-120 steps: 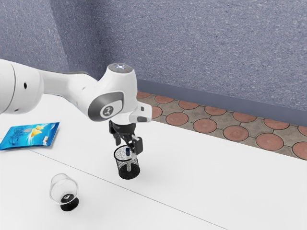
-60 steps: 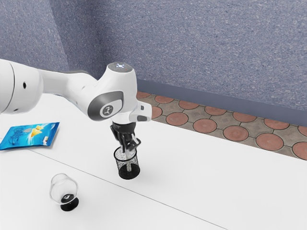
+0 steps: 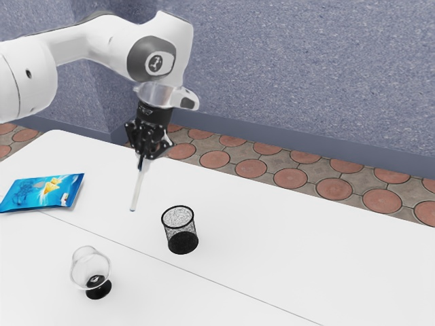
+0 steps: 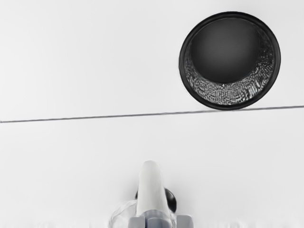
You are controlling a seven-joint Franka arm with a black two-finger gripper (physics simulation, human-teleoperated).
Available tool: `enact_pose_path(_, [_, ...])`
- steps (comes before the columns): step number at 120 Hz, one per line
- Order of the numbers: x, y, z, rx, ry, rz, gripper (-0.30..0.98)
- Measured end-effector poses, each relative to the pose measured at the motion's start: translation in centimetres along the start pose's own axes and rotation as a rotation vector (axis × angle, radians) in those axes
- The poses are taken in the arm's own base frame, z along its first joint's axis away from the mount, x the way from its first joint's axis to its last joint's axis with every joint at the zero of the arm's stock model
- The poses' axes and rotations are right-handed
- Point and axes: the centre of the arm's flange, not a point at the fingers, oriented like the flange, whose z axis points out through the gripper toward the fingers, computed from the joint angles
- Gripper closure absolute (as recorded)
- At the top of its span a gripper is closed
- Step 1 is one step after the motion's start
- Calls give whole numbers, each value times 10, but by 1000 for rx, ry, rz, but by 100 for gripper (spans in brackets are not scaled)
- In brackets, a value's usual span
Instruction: Take the marker out of the pen holder and place it to the left of the pen holder.
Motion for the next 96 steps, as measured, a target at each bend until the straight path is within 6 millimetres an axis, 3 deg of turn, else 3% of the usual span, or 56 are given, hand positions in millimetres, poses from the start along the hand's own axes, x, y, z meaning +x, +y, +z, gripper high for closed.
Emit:
enact_pose_path(19, [39, -51, 61, 18, -283, -145, 79])
enact_pose_path(37, [84, -69, 102, 4, -411, -212, 79])
enact_pose_path(55, [95, -77, 143, -69, -525, -228, 79])
enact_pose_path(92, [103, -92, 196, -132, -651, -262, 78])
enact_pose_path(96, [104, -94, 201, -137, -661, -266, 73])
